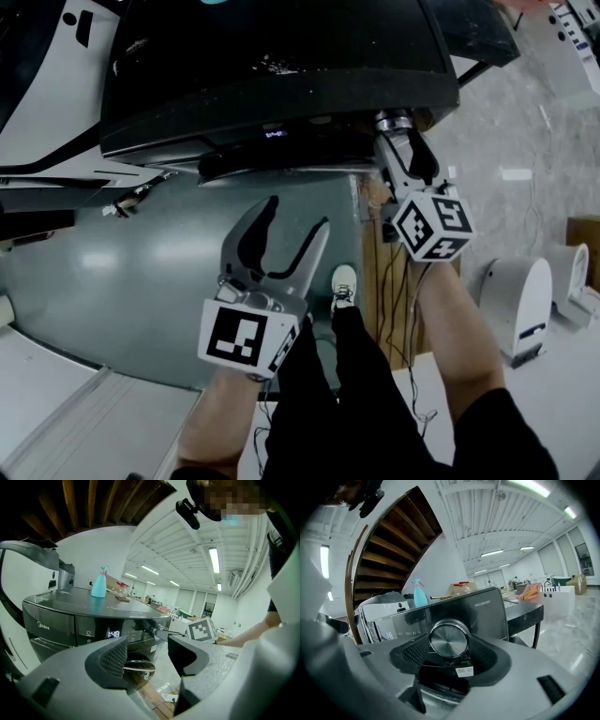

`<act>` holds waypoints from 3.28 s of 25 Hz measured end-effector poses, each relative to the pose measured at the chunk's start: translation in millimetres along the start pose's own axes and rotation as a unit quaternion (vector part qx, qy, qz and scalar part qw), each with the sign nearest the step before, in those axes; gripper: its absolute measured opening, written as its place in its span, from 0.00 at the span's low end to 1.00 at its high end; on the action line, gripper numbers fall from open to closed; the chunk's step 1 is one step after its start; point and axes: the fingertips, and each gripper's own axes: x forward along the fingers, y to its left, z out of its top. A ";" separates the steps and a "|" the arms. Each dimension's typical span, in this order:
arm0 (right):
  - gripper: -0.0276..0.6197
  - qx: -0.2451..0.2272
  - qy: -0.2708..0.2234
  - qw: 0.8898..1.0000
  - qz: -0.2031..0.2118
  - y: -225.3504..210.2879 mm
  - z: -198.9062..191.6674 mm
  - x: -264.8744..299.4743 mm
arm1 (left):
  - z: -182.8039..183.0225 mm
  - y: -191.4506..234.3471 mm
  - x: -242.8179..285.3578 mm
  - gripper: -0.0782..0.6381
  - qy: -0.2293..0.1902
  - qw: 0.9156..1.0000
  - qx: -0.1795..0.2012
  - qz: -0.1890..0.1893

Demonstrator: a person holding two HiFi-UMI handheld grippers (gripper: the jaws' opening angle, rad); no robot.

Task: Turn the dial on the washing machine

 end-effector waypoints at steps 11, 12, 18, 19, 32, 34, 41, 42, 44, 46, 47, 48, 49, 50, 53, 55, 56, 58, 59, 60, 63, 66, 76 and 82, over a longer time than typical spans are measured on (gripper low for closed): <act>0.45 -0.010 0.002 1.000 -0.006 -0.1 -0.2 0.3 | -0.8 0.5 -0.9 0.46 -0.002 1.000 -0.002 0.002; 0.45 -0.015 0.002 1.000 -0.008 0.0 -0.1 0.1 | -1.1 0.6 -1.1 0.46 -0.002 1.000 -0.002 0.003; 0.47 -0.088 0.006 0.996 -0.027 -1.0 -0.2 -3.2 | -1.5 0.4 -2.2 0.46 -0.002 1.000 -0.004 0.002; 0.47 -0.117 0.007 0.993 -0.032 0.2 0.6 -3.6 | -1.4 0.3 -2.4 0.46 -0.002 1.000 -0.004 0.002; 0.44 -0.289 0.026 0.955 -0.067 11.9 0.6 1.2 | -3.9 4.3 -8.8 0.46 -0.004 1.000 -0.010 0.006; 0.44 -0.246 0.023 0.967 -0.060 10.6 0.4 1.0 | -4.6 4.7 -9.4 0.46 -0.004 1.000 -0.011 0.006; 0.45 -0.063 0.002 0.998 -0.026 1.2 -2.0 -0.5 | -3.8 5.4 -10.5 0.46 -0.006 1.000 -0.010 0.004; 0.45 -0.063 0.002 0.998 -0.026 1.1 -1.9 -0.3 | -3.9 5.7 -10.5 0.46 -0.006 1.000 -0.010 0.004; 0.45 -0.066 0.001 0.998 -0.026 1.1 -1.7 0.1 | -4.4 6.1 -10.6 0.46 -0.006 1.000 -0.010 0.004; 0.45 -0.067 0.001 0.997 -0.027 1.2 -1.8 0.5 | -5.1 6.4 -10.7 0.46 -0.006 1.000 -0.011 0.004; 0.45 -0.067 0.001 0.997 -0.027 1.2 -1.9 0.6 | -5.5 6.4 -10.6 0.46 -0.006 1.000 -0.011 0.004; 0.45 -0.068 0.001 0.997 -0.027 1.1 -1.9 0.7 | -5.7 6.5 -10.6 0.46 -0.006 1.000 -0.011 0.004; 0.45 -0.068 0.001 0.997 -0.027 1.1 -1.9 0.7 | -5.5 6.5 -10.5 0.46 -0.008 1.000 -0.011 0.003; 0.45 -0.068 0.000 0.997 -0.028 1.2 -1.9 0.7 | -4.9 6.5 -10.4 0.46 -0.010 1.000 -0.011 0.003; 0.45 -0.067 0.000 0.997 -0.029 1.7 -1.4 0.5 | -4.4 7.0 -11.0 0.46 -0.011 1.000 -0.010 0.002; 0.45 -0.067 0.000 0.997 -0.030 1.5 -1.3 0.2 | -2.3 6.7 -10.8 0.46 -0.018 1.000 -0.009 0.001; 0.45 -0.068 0.000 0.997 -0.030 1.4 -1.4 0.1 | -2.6 6.6 -10.9 0.46 -0.018 1.000 -0.009 0.001; 0.45 -0.068 0.000 0.997 -0.031 1.4 -1.5 0.1 | -4.9 7.0 -11.6 0.46 -0.011 1.000 -0.012 0.002; 0.45 -0.069 0.000 0.997 -0.031 1.6 -1.4 0.2 | -4.2 7.3 -11.5 0.46 -0.014 1.000 -0.012 0.002; 0.45 -0.070 0.000 0.997 -0.031 1.6 -1.4 0.3 | -3.2 7.5 -11.2 0.46 -0.018 1.000 -0.012 0.001; 0.45 -0.073 -0.001 0.997 -0.032 1.4 -1.6 0.3 | -6.0 7.8 -11.7 0.46 -0.009 1.000 -0.014 0.001; 0.45 -0.089 -0.001 0.995 -0.036 1.5 -1.0 -0.2 | -7.1 7.9 -12.0 0.46 -0.007 1.000 -0.015 0.001; 0.46 -0.266 0.006 0.962 -0.064 12.6 4.2 1.5 | -10.9 9.1 -12.9 0.46 -0.005 1.000 -0.016 0.000; 0.45 -0.340 0.006 0.937 -0.079 16.4 4.2 3.1 | -12.8 11.6 -12.4 0.46 -0.004 1.000 -0.019 0.001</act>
